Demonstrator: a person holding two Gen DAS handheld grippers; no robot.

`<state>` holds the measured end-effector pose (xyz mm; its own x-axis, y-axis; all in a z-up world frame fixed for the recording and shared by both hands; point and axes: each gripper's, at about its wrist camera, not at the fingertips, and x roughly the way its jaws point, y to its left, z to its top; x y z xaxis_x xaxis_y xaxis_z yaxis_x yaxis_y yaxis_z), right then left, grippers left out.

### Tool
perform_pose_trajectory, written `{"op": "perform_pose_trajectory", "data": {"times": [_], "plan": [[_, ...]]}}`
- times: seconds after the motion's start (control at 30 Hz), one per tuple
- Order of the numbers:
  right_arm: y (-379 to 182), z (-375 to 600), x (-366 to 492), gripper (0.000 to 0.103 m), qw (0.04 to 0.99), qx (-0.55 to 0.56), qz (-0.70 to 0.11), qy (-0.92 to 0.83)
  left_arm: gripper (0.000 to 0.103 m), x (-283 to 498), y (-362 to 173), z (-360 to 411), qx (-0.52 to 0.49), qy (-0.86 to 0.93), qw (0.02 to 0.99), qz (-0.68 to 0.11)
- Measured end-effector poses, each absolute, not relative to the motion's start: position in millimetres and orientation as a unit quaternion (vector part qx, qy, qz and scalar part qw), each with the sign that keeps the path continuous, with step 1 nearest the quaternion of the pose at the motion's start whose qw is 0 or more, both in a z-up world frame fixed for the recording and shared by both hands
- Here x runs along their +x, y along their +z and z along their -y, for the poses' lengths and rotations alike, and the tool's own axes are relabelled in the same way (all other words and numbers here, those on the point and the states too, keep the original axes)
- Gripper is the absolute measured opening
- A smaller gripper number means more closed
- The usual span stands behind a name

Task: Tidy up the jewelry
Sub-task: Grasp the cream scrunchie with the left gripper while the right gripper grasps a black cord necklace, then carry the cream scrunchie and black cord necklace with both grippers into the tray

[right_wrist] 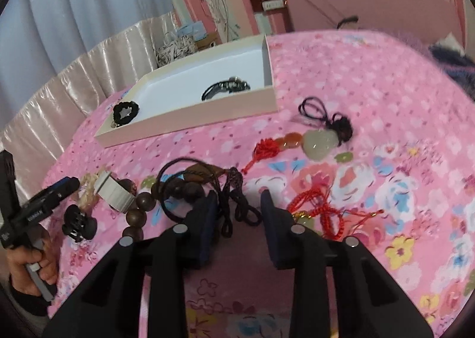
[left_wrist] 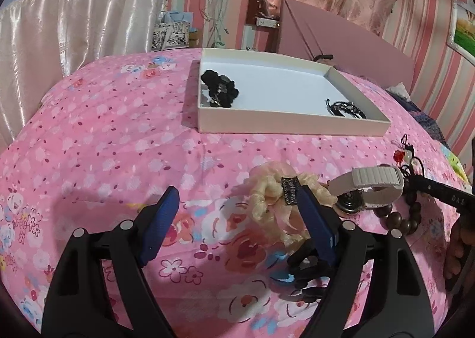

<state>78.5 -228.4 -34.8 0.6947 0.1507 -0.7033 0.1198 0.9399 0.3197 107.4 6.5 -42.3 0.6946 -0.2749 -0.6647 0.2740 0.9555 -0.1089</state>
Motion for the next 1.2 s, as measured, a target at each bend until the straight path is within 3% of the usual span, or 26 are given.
{"op": "perform_pose_trajectory", "data": {"times": [0.03, 0.1, 0.17, 0.27, 0.6, 1.2], "plan": [[-34.4, 226.4, 79.1, 0.013, 0.905, 0.170, -0.391, 0.013, 0.076, 108.0, -42.7, -4.2, 0.004, -0.153, 0.919, -0.363], [-32.5, 222.0, 78.8, 0.010, 0.907, 0.160, -0.388, 0.015, 0.055, 110.3, -45.2, -0.5, 0.007, -0.161, 0.914, -0.372], [-29.2, 220.6, 76.0, 0.009, 0.912, 0.157, -0.378, 0.015, 0.021, 116.1, -50.2, 1.3, 0.001, -0.175, 0.904, -0.390], [-19.5, 219.6, 69.4, 0.008, 0.922, 0.156, -0.353, 0.016, 0.008, 117.8, -53.2, 2.9, -0.004, -0.187, 0.898, -0.397], [40.6, 231.5, 63.5, 0.007, 0.949, 0.137, -0.281, 0.037, 0.004, 106.6, -39.1, 6.6, 0.017, -0.183, 0.915, -0.360], [119.7, 221.0, 121.3, 0.007, 0.970, 0.106, -0.208, 0.062, 0.004, 155.8, 70.4, 10.7, 0.016, -0.179, 0.950, -0.257]]}}
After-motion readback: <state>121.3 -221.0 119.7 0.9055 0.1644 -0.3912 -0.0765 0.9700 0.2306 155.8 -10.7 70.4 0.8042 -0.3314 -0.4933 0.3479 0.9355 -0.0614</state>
